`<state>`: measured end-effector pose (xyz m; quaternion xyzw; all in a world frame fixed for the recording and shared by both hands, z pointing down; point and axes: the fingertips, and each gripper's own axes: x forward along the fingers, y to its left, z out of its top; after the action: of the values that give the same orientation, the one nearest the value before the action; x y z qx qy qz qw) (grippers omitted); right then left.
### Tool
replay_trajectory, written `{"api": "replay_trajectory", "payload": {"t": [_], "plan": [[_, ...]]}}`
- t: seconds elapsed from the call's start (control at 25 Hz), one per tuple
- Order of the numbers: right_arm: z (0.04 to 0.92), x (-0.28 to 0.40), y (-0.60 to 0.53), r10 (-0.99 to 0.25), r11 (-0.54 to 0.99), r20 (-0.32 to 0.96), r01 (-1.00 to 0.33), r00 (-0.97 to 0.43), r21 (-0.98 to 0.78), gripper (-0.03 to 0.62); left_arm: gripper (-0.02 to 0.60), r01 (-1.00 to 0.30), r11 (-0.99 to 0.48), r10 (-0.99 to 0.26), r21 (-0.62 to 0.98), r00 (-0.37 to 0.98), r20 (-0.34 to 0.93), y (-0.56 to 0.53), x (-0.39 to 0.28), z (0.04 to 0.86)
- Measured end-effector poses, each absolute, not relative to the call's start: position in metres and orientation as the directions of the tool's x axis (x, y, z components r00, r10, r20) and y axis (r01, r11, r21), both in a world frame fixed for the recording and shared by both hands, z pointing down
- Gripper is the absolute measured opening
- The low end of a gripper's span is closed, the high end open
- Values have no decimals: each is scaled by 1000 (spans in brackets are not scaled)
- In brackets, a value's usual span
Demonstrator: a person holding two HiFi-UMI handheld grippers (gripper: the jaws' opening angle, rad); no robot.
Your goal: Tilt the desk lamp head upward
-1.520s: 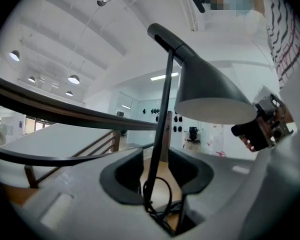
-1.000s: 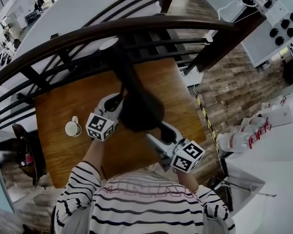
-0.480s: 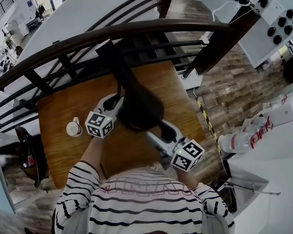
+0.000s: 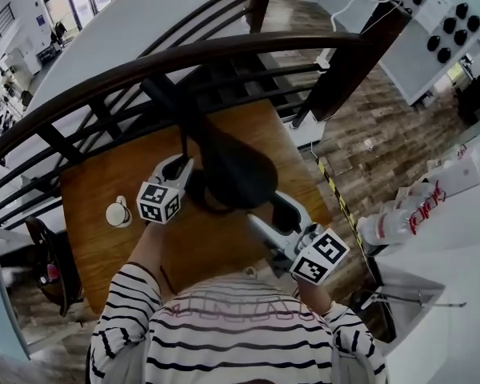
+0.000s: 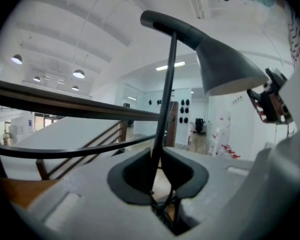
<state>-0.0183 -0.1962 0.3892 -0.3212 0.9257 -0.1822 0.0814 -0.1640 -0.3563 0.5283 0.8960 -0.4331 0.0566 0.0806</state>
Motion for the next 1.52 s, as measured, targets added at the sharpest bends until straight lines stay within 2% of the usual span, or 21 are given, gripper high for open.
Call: {"api": "replay_trajectory", "payload": {"t": [0.4,1.12,1.52], "plan": [[330,7,-174,-615,774,-74,-583,-785,-246,288,61,-798,-595,-772,100,601,208,-350,-154,531],[246,2,-166,-566,824,-98,-564,-819,-45,276,60,-803,-587,-777,104,594,208,-343,-161,535],[223,4,-185,-578,815,-154,-577,-802,-56,276,55,-784,-616,-754,72,614,234,-347,-159,538]]}}
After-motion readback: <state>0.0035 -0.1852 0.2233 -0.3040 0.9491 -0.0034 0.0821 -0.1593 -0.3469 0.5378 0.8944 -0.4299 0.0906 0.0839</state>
